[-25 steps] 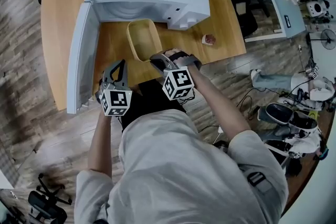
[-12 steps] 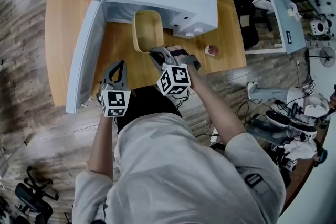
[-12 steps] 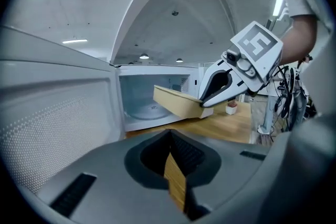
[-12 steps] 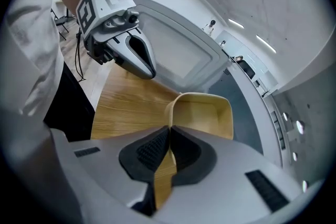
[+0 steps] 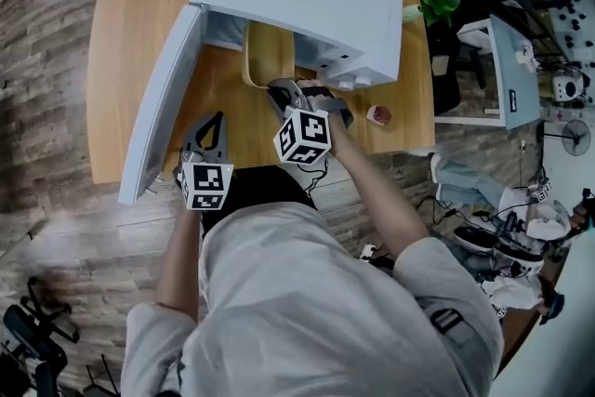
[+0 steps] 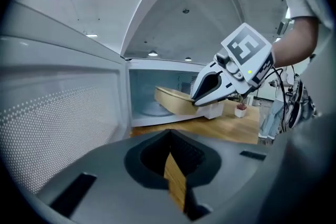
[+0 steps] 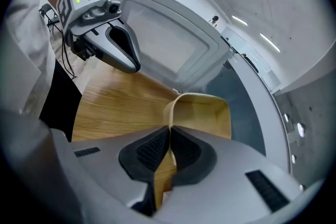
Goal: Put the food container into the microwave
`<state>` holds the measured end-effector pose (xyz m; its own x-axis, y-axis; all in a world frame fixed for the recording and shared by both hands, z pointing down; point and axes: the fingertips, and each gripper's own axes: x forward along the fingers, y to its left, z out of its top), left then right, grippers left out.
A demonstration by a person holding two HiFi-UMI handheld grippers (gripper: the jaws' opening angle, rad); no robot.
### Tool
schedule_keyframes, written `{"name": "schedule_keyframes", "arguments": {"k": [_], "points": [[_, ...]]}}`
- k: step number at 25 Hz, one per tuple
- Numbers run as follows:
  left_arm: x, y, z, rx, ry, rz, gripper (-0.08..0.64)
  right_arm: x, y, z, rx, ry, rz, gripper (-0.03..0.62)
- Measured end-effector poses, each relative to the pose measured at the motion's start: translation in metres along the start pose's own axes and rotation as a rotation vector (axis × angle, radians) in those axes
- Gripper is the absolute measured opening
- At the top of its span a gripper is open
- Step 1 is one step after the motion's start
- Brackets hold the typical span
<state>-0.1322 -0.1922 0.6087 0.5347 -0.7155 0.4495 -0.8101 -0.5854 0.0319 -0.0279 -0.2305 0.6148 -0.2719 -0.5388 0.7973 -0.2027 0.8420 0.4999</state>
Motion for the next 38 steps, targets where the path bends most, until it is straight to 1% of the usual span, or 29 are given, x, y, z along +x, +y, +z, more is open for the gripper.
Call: {"name": "schedule_keyframes", "arguments": {"k": [4,10,13,17,22,30,38], "points": [[0.006,0.007,0.003,-0.003,0.003,0.018,0.011,0.016,-0.014,0.0,0.004,0.021,-0.001,0.017],[0.016,0.019,0.008,-0.013,0.002,0.038,0.011,0.037,-0.035,-0.001,0.002,0.044,-0.024,0.018],[0.019,0.022,0.01,-0.041,0.002,0.052,0.011,0.045,-0.044,-0.003,-0.003,0.059,-0.044,0.021],[0.022,0.027,0.012,-0.067,0.003,0.069,0.012,0.054,-0.055,-0.003,0.018,0.07,-0.068,0.021],[0.029,0.029,0.014,-0.085,0.001,0.069,0.011,0.065,-0.067,-0.001,0.019,0.078,-0.093,0.026],[0.032,0.039,0.018,-0.096,-0.004,0.088,0.011,0.081,-0.088,-0.008,0.035,0.113,-0.148,0.029],[0.033,0.042,0.016,-0.1,0.005,0.089,0.011,0.091,-0.099,-0.01,0.036,0.137,-0.188,0.031]]}}
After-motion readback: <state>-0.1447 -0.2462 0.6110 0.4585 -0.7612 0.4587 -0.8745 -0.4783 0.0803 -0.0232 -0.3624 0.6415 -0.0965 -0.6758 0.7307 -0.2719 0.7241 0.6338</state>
